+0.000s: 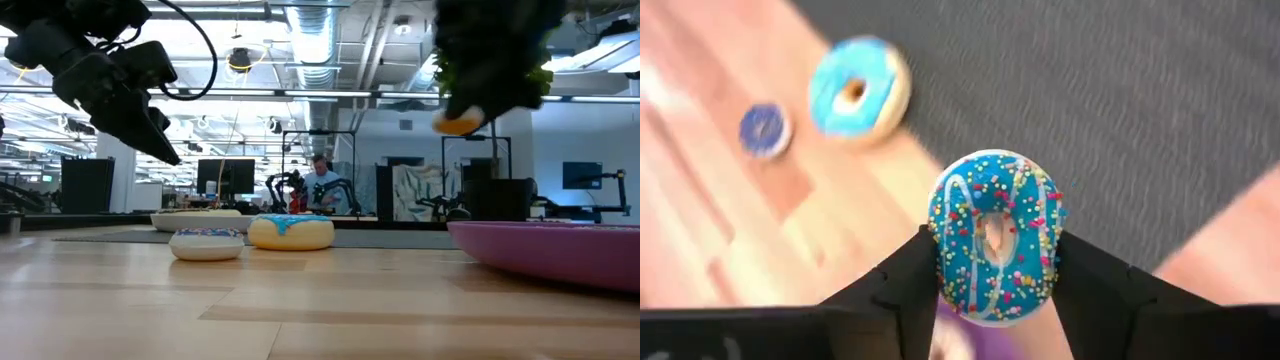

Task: Pick & Place donuts
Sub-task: Put the small light blue donut on the purple plate

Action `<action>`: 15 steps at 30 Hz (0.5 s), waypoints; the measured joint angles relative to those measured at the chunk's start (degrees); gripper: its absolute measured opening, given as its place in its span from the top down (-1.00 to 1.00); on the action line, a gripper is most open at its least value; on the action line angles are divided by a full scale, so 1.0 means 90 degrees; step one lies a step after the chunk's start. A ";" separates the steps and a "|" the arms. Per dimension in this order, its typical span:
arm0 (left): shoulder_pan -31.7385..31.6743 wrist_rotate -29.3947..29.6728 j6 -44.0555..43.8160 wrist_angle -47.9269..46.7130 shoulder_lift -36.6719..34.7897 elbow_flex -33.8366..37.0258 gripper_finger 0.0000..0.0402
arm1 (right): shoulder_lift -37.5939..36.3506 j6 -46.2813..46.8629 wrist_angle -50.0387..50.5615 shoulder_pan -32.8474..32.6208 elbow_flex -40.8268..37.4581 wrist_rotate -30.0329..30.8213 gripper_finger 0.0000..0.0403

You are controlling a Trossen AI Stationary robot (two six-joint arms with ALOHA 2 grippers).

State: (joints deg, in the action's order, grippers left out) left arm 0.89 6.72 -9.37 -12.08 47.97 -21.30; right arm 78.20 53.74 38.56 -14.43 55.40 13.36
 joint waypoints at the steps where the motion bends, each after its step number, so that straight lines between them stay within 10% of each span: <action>1: 0.0000 0.0000 -0.0048 0.0000 0.0000 0.0000 0.47 | -0.0025 0.0213 0.0099 -0.0257 0.0000 0.0084 0.20; 15: 0.0000 -0.0019 -0.0536 0.0007 0.0000 0.0000 0.47 | 0.0992 0.2368 -0.0149 -0.3199 -0.0005 0.0695 0.22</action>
State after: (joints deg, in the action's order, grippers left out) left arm 0.89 6.55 -14.20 -12.01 47.97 -21.30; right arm 87.13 75.06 37.22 -43.22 55.35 19.62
